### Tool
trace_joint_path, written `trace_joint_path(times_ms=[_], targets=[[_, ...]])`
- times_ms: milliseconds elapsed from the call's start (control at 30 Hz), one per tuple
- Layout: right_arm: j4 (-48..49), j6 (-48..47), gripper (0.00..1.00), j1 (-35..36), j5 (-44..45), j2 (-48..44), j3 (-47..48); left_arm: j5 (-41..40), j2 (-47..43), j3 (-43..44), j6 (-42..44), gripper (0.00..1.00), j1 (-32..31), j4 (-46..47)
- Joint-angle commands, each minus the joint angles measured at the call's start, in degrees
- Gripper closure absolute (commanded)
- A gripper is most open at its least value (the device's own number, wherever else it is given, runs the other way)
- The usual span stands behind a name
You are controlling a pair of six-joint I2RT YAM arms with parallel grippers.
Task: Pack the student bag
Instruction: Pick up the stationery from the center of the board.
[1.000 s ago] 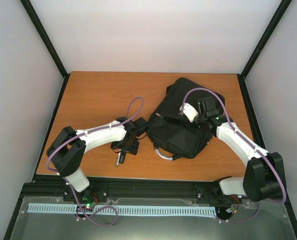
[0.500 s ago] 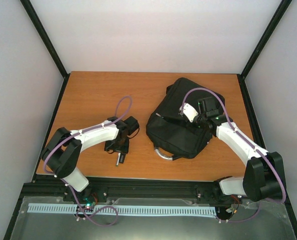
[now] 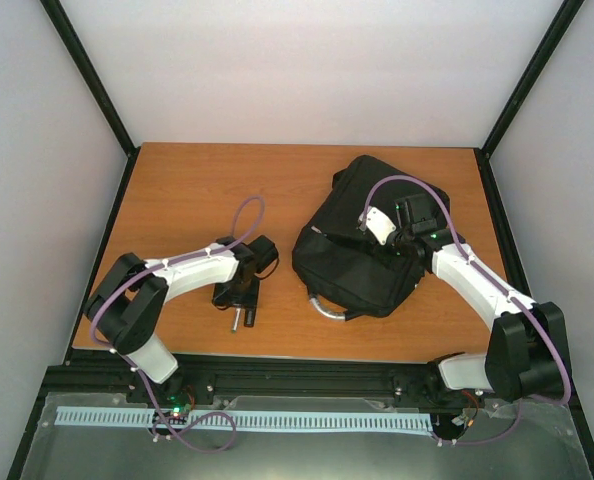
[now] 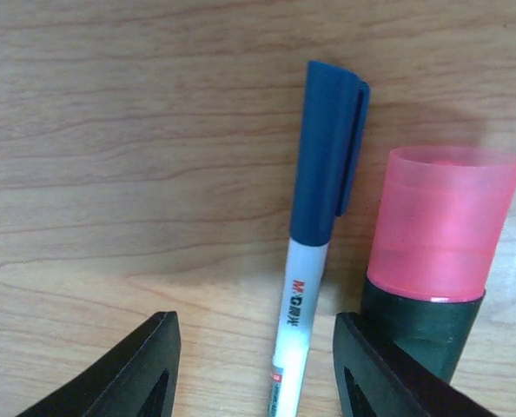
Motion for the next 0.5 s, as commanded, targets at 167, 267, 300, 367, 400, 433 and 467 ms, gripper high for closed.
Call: trace_joint_path(times_ms=[167,267,300,367,400,433,467], targets=[[-1.0,-0.2,0.97,-0.4,-1.0,0.8,0.7,6.7,1.3,-1.2,1.2,0.6,0.4,4.5],[-0.9,-0.3,0.97,-0.4,-1.0,0.9,0.7,8.0,1.5,-1.6,1.4,0.66,0.4,5.3],[-1.0,-0.3,0.97,-0.4,-1.0,0.9,0.7,8.3,1.7,-1.7,1.6,0.68,0.4,5.5],[-1.0,-0.3,0.97,-0.4,-1.1,1.0,0.7,8.7,1.9,-1.9,1.5,0.74,0.4,6.0],[-1.0,-0.3,0.97,-0.4,-1.0,1.0,0.7,8.9,2.1,-1.9,1.5,0.76,0.4,6.1],[-1.1,-0.3,0.97,-0.4,-1.1,1.0,0.7,8.9,2.1,-1.9,1.5,0.81,0.4,6.4],[-1.1,-0.3,0.97,-0.4,-1.0,1.0,0.7,9.0,2.4,-1.8,1.4,0.83,0.4,6.7]])
